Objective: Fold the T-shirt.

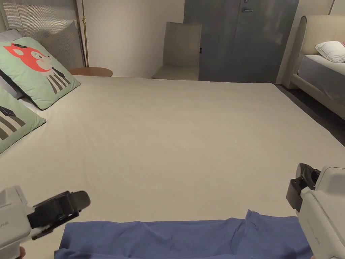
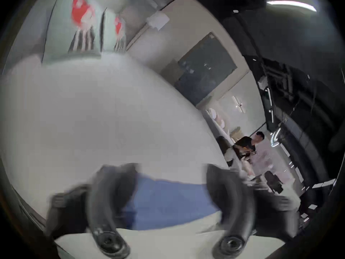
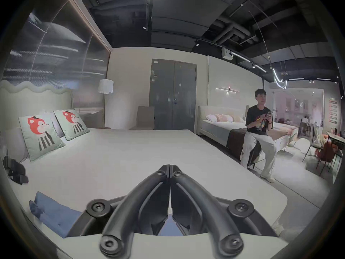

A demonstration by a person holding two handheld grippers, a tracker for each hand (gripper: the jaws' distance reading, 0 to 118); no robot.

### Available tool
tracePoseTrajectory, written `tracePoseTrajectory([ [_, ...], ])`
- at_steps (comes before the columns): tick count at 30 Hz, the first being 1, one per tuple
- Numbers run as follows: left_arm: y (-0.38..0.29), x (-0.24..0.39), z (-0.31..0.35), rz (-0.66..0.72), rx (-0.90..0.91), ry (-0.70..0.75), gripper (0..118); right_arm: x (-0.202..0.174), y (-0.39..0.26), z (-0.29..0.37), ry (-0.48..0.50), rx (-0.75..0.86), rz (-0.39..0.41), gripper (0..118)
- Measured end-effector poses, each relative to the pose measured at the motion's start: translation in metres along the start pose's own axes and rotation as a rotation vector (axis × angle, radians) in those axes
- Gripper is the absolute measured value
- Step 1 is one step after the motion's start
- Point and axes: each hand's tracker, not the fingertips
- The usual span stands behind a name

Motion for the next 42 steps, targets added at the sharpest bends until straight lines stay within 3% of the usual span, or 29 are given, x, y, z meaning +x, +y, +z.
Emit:
tracePoseTrajectory([
  [1,0.001,-0.014,-0.002,0.044,-0.033,0.002,102,-0.001,-0.002,0.001,-0.002,-0.005,0.007,1],
  [2,0.001,-0.03,-0.004,0.079,-0.078,-0.011,113,-0.004,-0.004,0.004,-0.006,-0.009,0.016,1],
  [6,-0.005,-0.067,-0.007,0.156,-0.102,0.017,110,-0.009,-0.009,0.01,-0.017,-0.033,0.019,1],
  [10,-0.014,-0.085,-0.03,0.272,-0.2,-0.047,110,-0.018,-0.015,0.013,-0.023,-0.057,0.02,1],
  [12,-0.021,-0.082,-0.04,0.274,-0.17,-0.073,105,-0.023,-0.017,0.015,-0.019,-0.063,0.023,1],
  [15,-0.022,-0.077,-0.057,0.282,-0.182,-0.089,84,-0.03,-0.018,0.015,-0.006,-0.074,0.024,1],
  [18,-0.027,-0.067,-0.059,0.222,-0.184,-0.033,45,-0.037,-0.018,0.015,0.005,-0.075,0.03,1],
  [19,-0.027,-0.069,-0.058,0.228,-0.181,-0.009,15,-0.039,-0.017,0.015,0.009,-0.075,0.029,1],
  [20,-0.027,-0.072,-0.055,0.236,-0.178,0.034,10,-0.04,-0.017,0.014,0.012,-0.075,0.027,1],
  [26,-0.021,-0.093,-0.022,0.267,-0.154,-0.022,10,-0.046,-0.015,0.011,0.028,-0.074,0.034,1],
  [35,0.024,-0.127,0.052,0.344,0.071,0.11,10,-0.049,-0.015,0.009,0.044,-0.08,0.006,1],
  [39,0.027,-0.088,0.055,0.244,0.045,0.081,10,-0.052,-0.018,0.008,0.067,-0.089,-0.006,1],
  [42,0.022,-0.044,0.037,0.187,-0.008,-0.034,10,-0.052,-0.018,0.007,0.079,-0.085,-0.008,1],
])
